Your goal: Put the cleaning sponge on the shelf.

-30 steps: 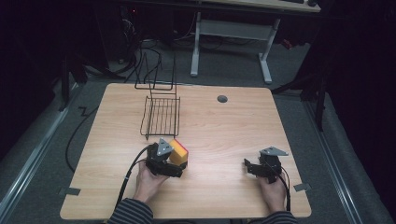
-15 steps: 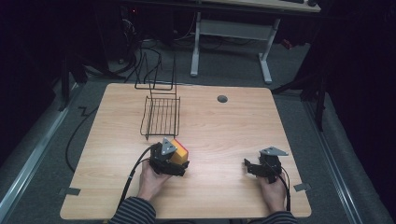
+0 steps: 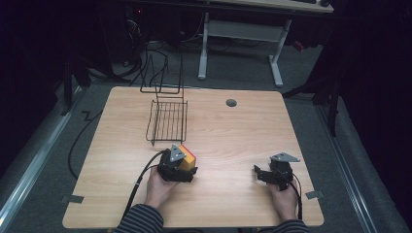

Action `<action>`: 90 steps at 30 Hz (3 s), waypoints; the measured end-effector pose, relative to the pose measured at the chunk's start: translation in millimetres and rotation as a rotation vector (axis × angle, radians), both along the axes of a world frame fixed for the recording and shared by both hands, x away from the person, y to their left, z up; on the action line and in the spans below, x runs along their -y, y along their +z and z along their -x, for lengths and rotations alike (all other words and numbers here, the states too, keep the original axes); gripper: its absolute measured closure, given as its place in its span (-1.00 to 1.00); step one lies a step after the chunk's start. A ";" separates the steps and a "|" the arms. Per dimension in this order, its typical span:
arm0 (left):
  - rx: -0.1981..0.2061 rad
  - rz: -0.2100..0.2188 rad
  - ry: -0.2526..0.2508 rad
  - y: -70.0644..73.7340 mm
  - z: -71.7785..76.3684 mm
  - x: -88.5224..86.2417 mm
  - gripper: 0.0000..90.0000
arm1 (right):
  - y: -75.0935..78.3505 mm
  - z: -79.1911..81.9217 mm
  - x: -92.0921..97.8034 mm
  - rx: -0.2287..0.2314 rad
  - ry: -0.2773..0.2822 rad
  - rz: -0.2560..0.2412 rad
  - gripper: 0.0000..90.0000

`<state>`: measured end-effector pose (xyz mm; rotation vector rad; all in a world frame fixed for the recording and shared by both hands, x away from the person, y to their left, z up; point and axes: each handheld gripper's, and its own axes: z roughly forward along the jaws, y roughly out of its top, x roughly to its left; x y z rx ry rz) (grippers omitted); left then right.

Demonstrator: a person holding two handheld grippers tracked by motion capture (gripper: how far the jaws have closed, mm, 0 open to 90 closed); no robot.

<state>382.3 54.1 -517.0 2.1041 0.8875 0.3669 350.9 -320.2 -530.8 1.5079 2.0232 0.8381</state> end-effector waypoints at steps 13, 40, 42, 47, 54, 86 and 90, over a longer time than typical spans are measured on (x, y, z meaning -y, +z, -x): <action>-0.003 -0.005 -0.025 -0.3 0.8 -0.1 -0.49 | 0.0 0.0 0.0 0.000 0.000 0.000 -0.48; 0.013 0.045 -0.022 26.3 14.1 -18.0 -0.48 | 0.0 0.0 0.0 0.000 0.000 0.000 -0.48; 0.013 0.045 -0.019 28.4 15.2 -20.1 -0.48 | 0.0 0.0 0.0 0.000 0.000 0.000 -0.48; 0.017 0.047 -0.010 34.8 18.8 -26.4 -0.48 | 0.0 0.0 0.0 0.000 0.000 0.000 -0.48; 0.029 0.036 0.006 43.0 21.1 -34.0 -0.48 | 0.0 0.0 0.0 0.000 0.000 0.000 -0.48; 0.085 0.029 0.029 79.6 12.3 -48.7 -0.48 | 0.1 0.2 -0.3 -0.001 -0.002 -0.001 -0.49; 0.091 0.029 0.034 84.6 8.1 -50.5 -0.48 | 0.0 0.2 -0.2 -0.001 -0.001 -0.001 -0.49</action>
